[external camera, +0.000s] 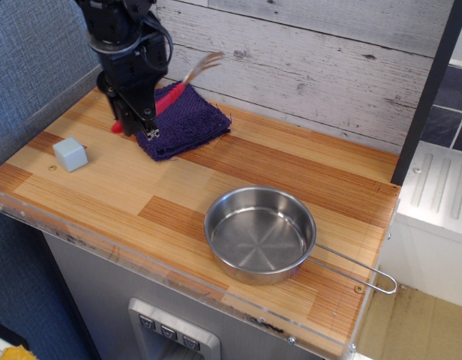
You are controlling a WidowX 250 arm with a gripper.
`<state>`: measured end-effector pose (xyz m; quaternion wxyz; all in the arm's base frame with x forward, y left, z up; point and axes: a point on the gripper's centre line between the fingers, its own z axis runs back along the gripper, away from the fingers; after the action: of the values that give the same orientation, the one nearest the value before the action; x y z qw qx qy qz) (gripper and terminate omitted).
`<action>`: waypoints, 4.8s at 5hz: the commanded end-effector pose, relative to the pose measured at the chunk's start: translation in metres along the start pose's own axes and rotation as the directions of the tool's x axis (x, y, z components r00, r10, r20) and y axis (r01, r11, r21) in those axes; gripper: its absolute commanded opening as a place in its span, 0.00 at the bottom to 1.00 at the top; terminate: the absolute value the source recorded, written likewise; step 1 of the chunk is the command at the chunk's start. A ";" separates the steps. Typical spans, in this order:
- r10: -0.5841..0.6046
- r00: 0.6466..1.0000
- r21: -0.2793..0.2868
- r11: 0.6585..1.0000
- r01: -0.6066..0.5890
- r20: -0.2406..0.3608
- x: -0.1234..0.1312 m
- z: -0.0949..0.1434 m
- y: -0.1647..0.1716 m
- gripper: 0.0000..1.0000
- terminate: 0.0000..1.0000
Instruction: Move red fork to upper right corner of table.
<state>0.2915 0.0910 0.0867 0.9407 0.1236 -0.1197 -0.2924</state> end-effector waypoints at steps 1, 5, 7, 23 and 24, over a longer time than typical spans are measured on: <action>-0.338 0.935 -0.004 0.940 0.340 0.110 0.013 0.010 -0.001 0.00 0.00; -0.752 0.629 0.103 0.654 0.750 0.196 0.075 -0.019 -0.009 0.00 0.00; -0.860 0.461 0.119 0.492 0.862 0.217 0.102 -0.042 -0.035 0.00 0.00; -0.681 0.691 0.171 0.731 0.660 0.242 0.084 0.044 0.000 1.00 0.00; -0.681 0.691 0.171 0.731 0.660 0.242 0.084 0.044 0.000 1.00 0.00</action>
<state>0.3517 0.0348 0.1271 0.7403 0.1300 -0.1972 -0.6294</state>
